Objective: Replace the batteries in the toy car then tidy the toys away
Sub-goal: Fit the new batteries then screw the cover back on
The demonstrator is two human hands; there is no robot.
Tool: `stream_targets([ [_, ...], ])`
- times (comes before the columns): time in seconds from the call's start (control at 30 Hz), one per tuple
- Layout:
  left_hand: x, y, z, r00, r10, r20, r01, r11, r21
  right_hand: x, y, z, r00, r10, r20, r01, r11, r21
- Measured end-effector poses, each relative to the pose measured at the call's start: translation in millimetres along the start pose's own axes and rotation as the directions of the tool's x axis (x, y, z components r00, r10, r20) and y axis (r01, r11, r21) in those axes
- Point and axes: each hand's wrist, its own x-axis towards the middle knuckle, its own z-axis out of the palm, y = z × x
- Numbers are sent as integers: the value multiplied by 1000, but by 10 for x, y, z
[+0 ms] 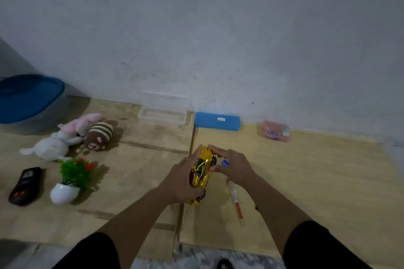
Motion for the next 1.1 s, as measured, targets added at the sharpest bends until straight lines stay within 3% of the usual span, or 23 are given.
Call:
stream_targets([
  [0.23, 9, 317, -564, 995, 93, 20, -87, 975, -207, 53, -461, -517, 998, -46, 35, 40, 988, 147],
  [0.47, 32, 509, -608, 989, 95, -112, -120, 960, -252, 96, -781, -653, 998, -67, -15, 69, 970, 232],
  [0.6, 48, 523, -673, 997, 63, -46, -78, 845, -529, 105, -791, -711, 996, -76, -37, 82, 973, 216],
  [0.7, 64, 545, -708, 998, 58, -12, -52, 763, -644, 104, -841, -722, 999, -49, 19, 40, 944, 327],
  [0.87, 60, 519, -810, 995, 67, 74, 6, 701, -713, 86, -888, -749, 1000, 4, 3, -5, 912, 410],
  [1.1, -49, 419, -727, 987, 118, 112, -36, 832, -554, 98, -786, -715, 994, 107, 27, -110, 961, 255],
])
